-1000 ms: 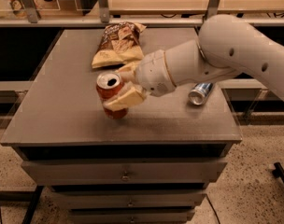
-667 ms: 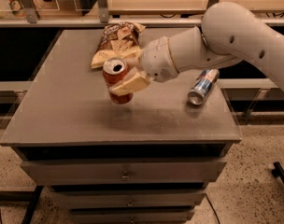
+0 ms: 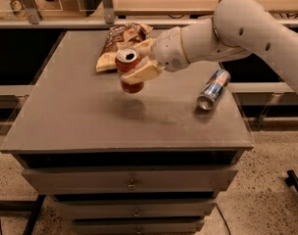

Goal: Move coke can near brown chip bag

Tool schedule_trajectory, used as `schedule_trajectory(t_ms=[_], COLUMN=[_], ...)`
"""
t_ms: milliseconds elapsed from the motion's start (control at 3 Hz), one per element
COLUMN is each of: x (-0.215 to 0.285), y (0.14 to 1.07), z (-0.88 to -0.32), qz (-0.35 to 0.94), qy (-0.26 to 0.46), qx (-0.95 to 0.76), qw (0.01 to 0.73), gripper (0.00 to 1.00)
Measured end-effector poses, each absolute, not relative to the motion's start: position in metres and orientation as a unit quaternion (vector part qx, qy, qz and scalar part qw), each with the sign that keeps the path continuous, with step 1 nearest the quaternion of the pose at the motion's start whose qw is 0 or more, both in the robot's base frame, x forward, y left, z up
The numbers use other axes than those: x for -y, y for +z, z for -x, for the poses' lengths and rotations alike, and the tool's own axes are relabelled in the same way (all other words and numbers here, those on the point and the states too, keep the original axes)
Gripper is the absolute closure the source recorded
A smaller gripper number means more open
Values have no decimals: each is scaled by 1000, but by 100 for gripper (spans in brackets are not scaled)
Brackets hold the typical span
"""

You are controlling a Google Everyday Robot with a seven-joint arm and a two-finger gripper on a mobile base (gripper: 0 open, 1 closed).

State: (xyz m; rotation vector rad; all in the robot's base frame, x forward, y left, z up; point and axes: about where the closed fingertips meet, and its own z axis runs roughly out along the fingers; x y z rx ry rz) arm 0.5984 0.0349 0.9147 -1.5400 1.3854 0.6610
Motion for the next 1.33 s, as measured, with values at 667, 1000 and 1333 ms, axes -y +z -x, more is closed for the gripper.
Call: schedule_trajectory(t_ms=[667, 1000, 1333], x=[-24, -22, -22], y=[904, 895, 889], z=[-639, -655, -666], qz=[606, 590, 578], qy=[256, 251, 250], qx=[-578, -593, -603], qw=[482, 488, 490], gripper=[82, 59, 36])
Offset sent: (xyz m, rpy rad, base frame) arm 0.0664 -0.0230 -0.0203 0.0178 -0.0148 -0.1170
